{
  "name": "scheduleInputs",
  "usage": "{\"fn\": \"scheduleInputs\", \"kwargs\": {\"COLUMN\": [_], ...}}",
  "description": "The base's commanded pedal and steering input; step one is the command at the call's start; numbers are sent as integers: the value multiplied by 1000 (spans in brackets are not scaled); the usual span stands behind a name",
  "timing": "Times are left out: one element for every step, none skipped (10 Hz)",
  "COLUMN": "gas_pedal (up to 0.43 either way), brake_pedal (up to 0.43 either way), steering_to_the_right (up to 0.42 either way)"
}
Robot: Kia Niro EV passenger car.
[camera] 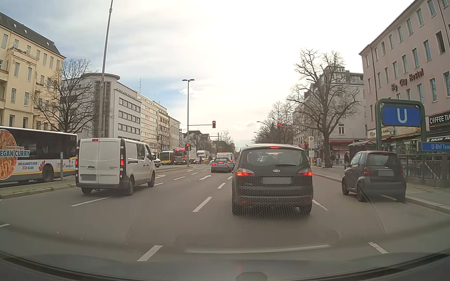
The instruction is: Follow the waypoints while adhering to traffic rules and regulations
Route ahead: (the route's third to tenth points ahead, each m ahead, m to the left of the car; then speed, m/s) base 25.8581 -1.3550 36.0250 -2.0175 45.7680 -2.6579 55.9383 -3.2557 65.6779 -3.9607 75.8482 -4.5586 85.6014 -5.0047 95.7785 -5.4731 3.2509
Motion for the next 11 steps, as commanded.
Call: {"fn": "scheduleInputs", "kwargs": {"gas_pedal": [0,0,0,0,0,0,0,0,0,0,0], "brake_pedal": [171,165,152,146,140,128,98,30,12,0,0], "steering_to_the_right": [50,50,50,50,50,50,48,44,43,43,43]}}
